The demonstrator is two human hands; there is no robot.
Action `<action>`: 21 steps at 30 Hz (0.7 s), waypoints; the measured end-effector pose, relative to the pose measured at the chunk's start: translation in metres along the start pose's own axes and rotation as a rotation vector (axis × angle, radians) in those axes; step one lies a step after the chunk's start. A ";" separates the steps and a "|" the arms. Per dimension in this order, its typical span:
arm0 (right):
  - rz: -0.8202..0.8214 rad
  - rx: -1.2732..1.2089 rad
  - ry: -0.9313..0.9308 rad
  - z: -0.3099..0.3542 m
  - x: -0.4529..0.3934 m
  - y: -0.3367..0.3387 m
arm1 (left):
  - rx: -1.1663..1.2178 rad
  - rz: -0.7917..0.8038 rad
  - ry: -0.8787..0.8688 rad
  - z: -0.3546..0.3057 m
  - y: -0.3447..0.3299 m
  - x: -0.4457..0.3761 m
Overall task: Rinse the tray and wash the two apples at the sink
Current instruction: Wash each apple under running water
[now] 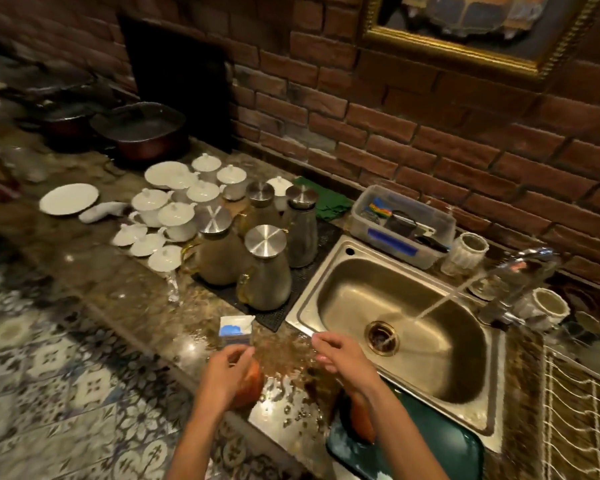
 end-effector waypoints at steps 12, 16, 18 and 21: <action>0.271 0.234 -0.222 -0.052 -0.041 -0.114 | 0.236 0.079 0.233 0.098 -0.002 -0.025; 0.220 0.184 -0.161 -0.062 -0.039 -0.119 | 0.357 0.020 0.269 0.106 -0.003 -0.018; 0.206 0.128 -0.177 -0.062 -0.038 -0.122 | 0.420 0.007 0.287 0.105 -0.005 -0.016; 0.192 0.018 -0.216 -0.056 -0.027 -0.123 | 0.445 -0.002 0.279 0.097 -0.003 -0.013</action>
Point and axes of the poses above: each hand's wrist, its own x-axis away from the middle knuckle, its own y-axis out of the back of the hand, z = x × y, the point moved 7 cm from there along -x, towards the middle knuckle, and after that the axes turned 5 degrees about z, right-handed, at the moved point
